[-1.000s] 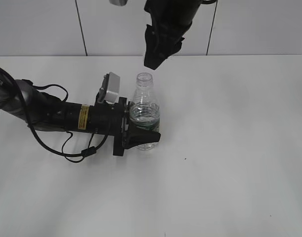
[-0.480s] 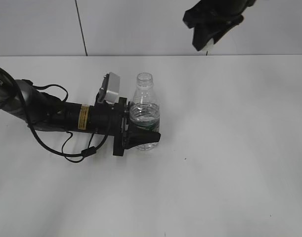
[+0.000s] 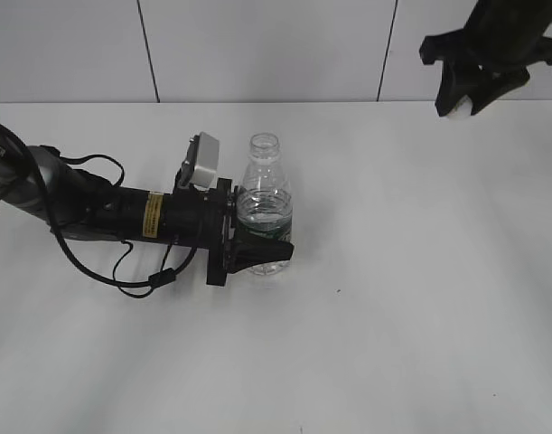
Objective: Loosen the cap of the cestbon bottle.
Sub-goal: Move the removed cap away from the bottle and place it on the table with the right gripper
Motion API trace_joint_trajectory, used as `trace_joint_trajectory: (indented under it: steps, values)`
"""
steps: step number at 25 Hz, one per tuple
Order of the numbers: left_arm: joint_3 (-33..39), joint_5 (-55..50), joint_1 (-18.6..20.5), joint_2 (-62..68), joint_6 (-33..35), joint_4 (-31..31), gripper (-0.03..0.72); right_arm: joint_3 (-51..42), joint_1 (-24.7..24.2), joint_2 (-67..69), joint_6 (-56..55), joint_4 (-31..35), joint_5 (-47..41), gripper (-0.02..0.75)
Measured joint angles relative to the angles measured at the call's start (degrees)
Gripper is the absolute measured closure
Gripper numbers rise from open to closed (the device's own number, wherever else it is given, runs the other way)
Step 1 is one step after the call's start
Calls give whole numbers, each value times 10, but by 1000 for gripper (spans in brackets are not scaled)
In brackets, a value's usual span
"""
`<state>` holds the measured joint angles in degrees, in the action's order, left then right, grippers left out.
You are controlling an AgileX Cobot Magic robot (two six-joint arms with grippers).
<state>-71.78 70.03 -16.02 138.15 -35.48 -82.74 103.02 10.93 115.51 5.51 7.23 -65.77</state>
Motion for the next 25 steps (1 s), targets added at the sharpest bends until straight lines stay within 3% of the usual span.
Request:
trace_joint_trajectory:
  steps: [10, 25]
  values:
    - [0, 0, 0, 0, -4, 1, 283, -165, -25, 18, -11, 17, 132, 453]
    - [0, 1, 0, 0, -13, 2, 283, -182, -26, 79, -14, 31, 172, 453]
